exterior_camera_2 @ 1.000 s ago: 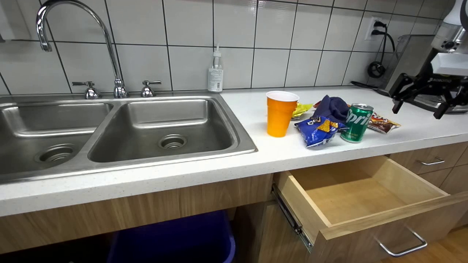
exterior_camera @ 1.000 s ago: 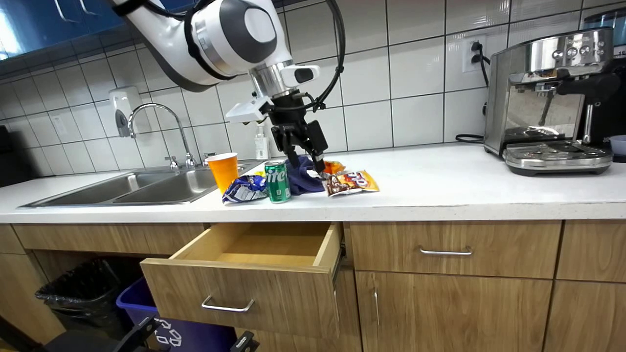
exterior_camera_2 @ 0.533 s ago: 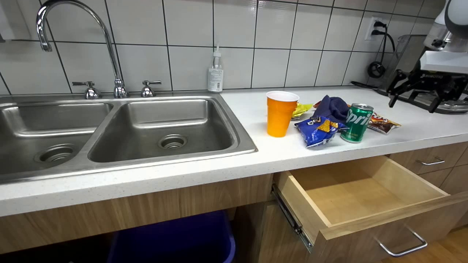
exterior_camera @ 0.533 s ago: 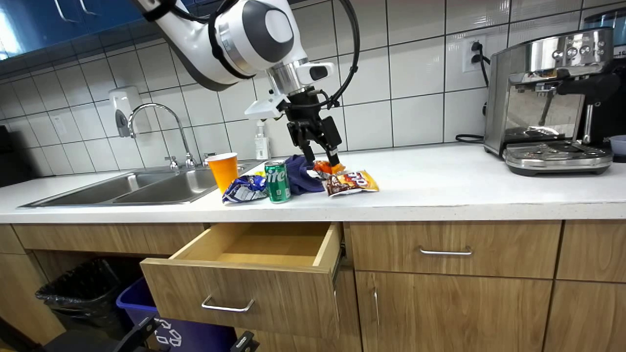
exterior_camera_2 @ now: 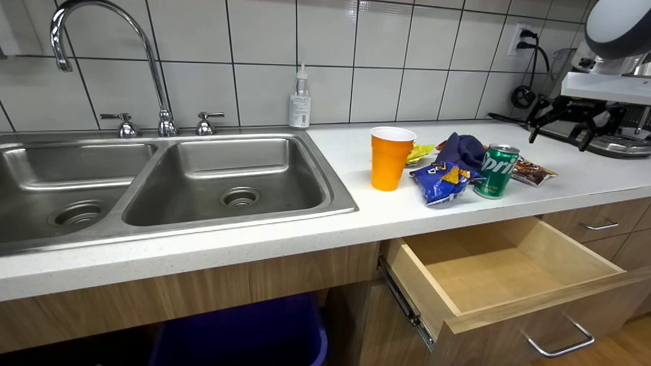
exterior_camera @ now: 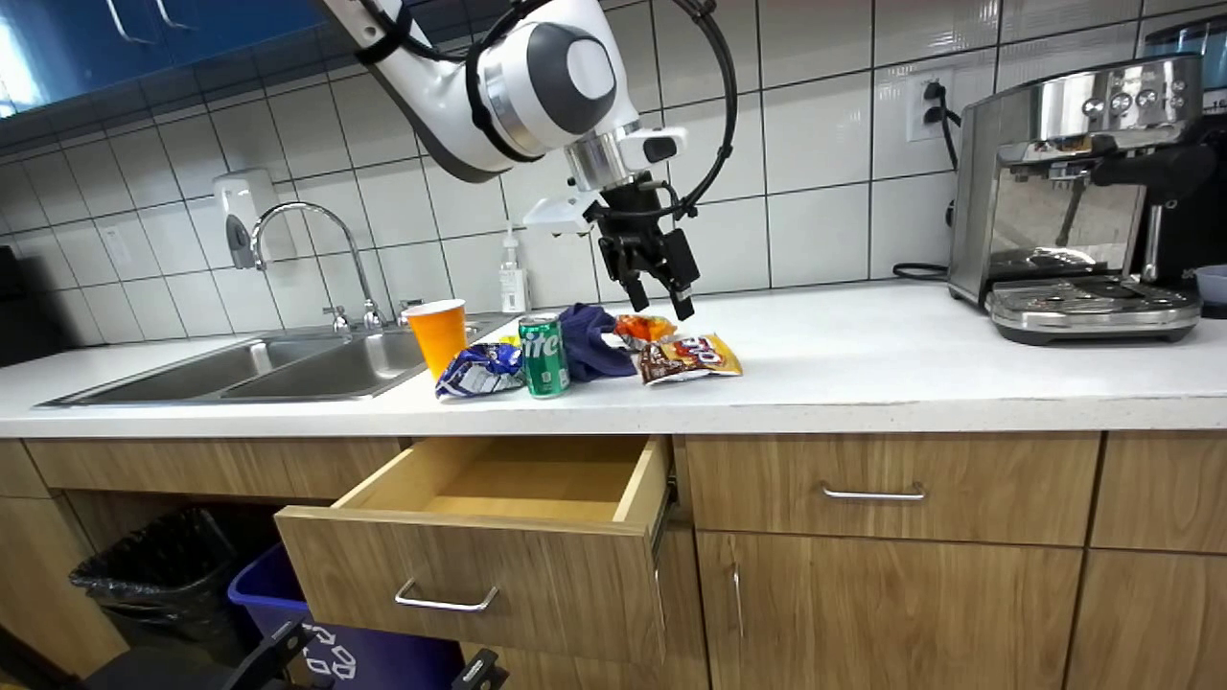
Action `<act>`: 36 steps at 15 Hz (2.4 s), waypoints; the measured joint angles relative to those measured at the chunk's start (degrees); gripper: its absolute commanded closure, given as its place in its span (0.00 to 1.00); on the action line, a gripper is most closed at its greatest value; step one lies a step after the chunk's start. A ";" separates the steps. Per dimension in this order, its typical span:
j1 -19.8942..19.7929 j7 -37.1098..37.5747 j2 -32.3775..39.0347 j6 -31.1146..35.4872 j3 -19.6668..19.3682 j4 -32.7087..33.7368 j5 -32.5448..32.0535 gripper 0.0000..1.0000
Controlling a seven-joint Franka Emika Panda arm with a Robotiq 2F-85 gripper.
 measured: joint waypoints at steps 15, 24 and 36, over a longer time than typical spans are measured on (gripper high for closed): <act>1.13 -0.58 14.42 -5.07 -0.67 16.12 4.51 0.00; 2.42 -0.58 18.21 -7.47 -0.67 19.87 4.52 0.00; 2.42 -0.58 18.58 -8.59 -1.39 20.46 4.52 0.95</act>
